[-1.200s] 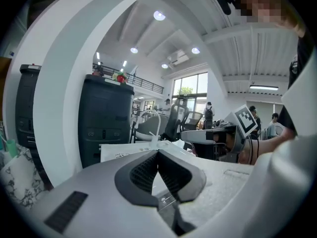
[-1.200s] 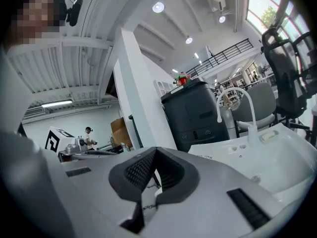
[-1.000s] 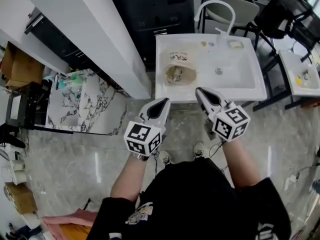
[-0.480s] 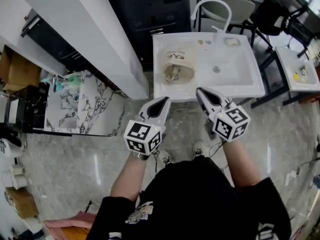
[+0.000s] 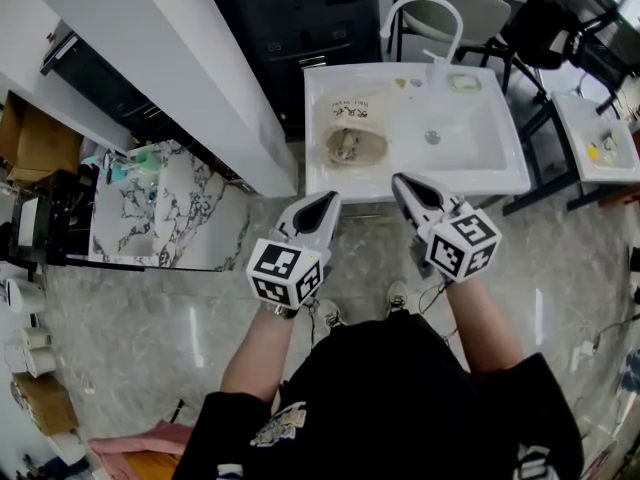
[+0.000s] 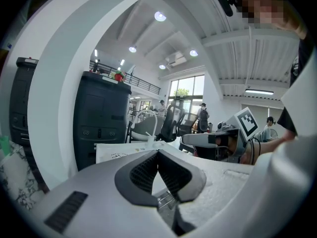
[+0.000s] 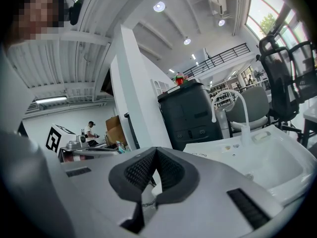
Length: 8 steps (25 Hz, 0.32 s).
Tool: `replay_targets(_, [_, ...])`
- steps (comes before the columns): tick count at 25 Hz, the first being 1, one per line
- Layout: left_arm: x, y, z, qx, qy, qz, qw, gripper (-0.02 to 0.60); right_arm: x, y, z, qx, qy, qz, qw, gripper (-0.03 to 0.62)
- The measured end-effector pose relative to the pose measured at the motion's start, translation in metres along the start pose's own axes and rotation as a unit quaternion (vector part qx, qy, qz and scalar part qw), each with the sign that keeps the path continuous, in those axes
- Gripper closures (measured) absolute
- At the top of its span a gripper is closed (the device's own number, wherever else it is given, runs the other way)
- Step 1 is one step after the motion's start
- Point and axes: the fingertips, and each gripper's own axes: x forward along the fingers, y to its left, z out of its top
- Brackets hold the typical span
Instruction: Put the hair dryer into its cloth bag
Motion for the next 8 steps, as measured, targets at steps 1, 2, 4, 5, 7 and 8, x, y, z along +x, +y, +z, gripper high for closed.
replay_targets(1, [-0.0001,0.0002,-0.0003,0.000,0.000,0.001,1.0000,0.578,0.0004,-0.0002,-0.0005,0.000,0.000,0.001,1.000,0.597])
replay_targets(2, [-0.0001,0.0006,-0.0005,0.000,0.001,0.001,1.0000,0.578,0.0010,-0.0001,-0.0006,0.000,0.000,0.001,1.000,0.597])
replay_targets(4, [0.0002,0.0017,-0.0007,0.000,0.001,0.002,1.0000,0.578,0.0024,0.0003,-0.0004,0.000,0.001,0.002,1.000,0.597])
replay_targets(5, [0.0005,0.0023,-0.0008,0.000,0.001,0.002,1.0000,0.578,0.0032,0.0002,-0.0006,0.000,0.002,0.002,1.000,0.597])
replay_targets(7, [0.0010,0.0034,-0.0011,-0.001,0.001,0.002,1.0000,0.578,0.0048,0.0000,-0.0011,-0.002,0.003,0.002,1.000,0.597])
replay_targets(8, [0.0013,0.0039,-0.0013,-0.001,0.001,0.003,1.0000,0.578,0.0056,-0.0002,-0.0013,-0.003,0.003,0.003,1.000,0.597])
